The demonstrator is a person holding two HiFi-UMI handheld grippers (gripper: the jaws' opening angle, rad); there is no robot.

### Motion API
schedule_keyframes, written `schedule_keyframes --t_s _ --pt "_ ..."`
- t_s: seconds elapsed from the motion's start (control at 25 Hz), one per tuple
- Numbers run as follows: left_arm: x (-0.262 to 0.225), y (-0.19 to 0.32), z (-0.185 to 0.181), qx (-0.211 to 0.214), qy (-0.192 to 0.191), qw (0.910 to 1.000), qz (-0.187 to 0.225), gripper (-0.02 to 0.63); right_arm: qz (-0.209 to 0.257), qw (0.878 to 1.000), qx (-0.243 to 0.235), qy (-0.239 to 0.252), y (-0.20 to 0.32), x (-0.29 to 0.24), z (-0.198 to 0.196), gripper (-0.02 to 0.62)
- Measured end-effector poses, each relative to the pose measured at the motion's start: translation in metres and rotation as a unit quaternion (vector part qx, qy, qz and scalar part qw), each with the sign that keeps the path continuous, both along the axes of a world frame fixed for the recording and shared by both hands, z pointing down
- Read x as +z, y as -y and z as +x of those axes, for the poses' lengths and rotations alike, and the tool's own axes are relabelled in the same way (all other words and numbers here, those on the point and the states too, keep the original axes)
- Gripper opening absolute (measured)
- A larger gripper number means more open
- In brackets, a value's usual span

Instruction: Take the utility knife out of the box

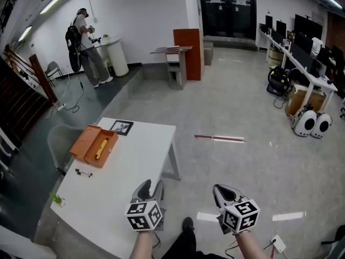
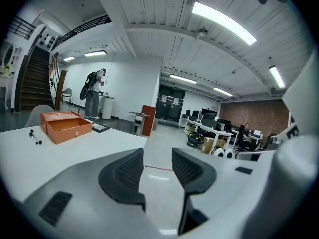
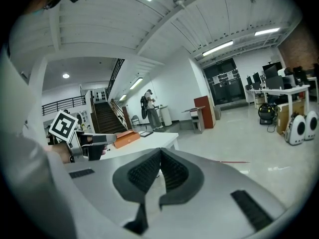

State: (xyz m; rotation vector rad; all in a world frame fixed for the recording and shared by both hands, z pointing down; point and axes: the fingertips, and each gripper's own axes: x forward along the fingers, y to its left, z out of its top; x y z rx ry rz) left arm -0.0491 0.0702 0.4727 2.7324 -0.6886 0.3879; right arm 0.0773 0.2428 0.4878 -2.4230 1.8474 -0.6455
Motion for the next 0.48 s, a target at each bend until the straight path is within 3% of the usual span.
schedule_keyframes --t_s 0.48 --pt "0.001 0.126 0.070 -0.006 0.004 1.0000 -0.004 0.173 -0.021 1.000 -0.008 0.010 0.127 0.005 0.069 0.000"
